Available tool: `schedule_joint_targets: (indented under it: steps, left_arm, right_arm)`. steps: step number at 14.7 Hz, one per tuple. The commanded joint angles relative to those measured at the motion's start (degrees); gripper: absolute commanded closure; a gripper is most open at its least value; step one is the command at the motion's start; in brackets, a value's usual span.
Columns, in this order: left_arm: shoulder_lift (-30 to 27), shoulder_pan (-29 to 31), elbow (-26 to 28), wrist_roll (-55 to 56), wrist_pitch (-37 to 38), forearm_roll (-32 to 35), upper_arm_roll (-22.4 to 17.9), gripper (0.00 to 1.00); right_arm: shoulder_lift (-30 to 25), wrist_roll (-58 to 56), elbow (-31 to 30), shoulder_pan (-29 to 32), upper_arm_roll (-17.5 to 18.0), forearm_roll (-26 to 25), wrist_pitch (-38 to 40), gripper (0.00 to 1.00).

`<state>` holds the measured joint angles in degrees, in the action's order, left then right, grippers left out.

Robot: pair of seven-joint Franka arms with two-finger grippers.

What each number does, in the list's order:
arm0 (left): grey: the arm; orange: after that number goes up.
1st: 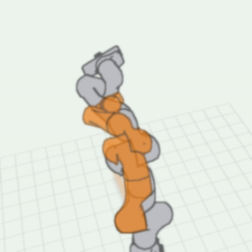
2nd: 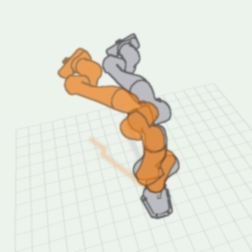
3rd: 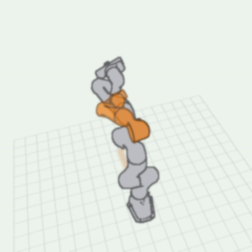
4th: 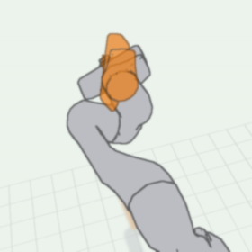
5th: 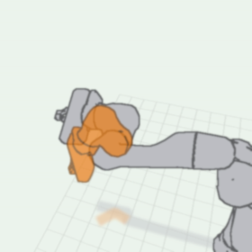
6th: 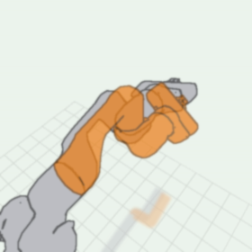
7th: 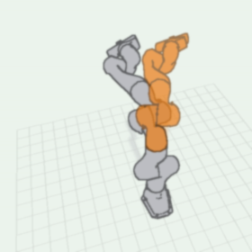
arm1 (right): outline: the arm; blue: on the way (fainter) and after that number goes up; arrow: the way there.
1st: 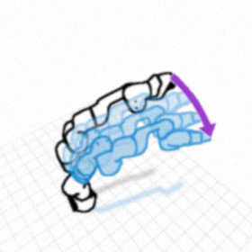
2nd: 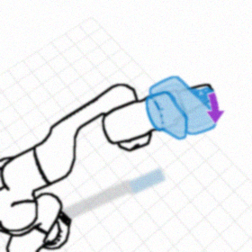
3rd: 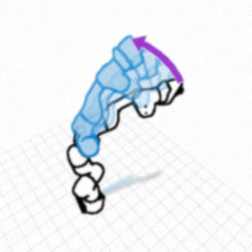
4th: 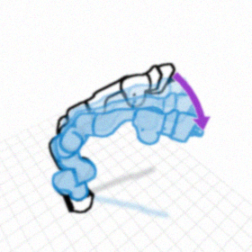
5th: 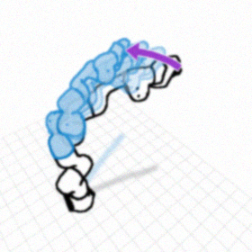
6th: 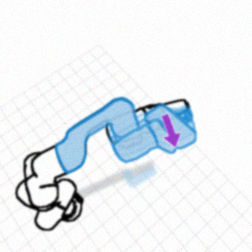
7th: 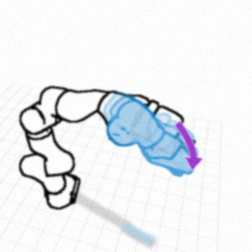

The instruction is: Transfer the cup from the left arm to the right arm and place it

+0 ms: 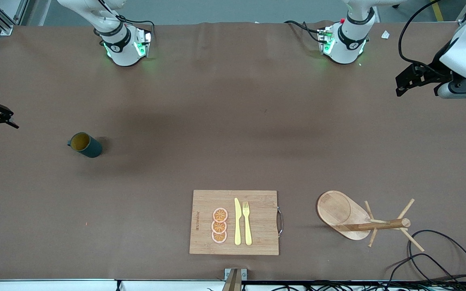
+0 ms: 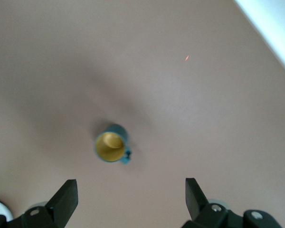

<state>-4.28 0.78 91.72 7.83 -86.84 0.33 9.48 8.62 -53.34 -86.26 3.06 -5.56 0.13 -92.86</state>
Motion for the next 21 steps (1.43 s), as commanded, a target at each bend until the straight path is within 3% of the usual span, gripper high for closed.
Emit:
schedule_joint_targets:
  steps: [1, 9, 15, 18, 21]
  left_arm:
    - [0.6, 0.2, -1.5, -1.3, 1.3, 0.3, 0.1, 0.00]
    - [0.8, 0.1, -1.9, -1.3, 1.6, 0.3, 0.1, 0.00]
    - [0.8, 0.2, -1.9, -1.3, 1.9, 0.2, 0.1, 0.00]
    - [0.9, 0.2, -2.2, -1.3, 1.9, 0.2, 0.1, 0.00]
    - [0.9, 0.2, -2.2, -1.3, 1.9, 0.2, 0.1, 0.00]
  right_arm:
    - [0.1, 11.6, 1.6, -0.9, 0.3, -0.3, 4.3, 0.00]
    - [-2.5, 34.9, 1.6, -3.1, 0.6, 0.5, 9.9, 0.00]
    - [-8.0, 40.2, 0.1, -3.1, 0.4, 0.8, 12.9, 0.00]
    - [-13.2, 40.3, -5.6, -2.9, 0.2, 0.8, 12.4, 0.00]
    - [-15.6, 43.1, -7.4, -3.1, 0.3, 0.8, 12.9, 0.00]
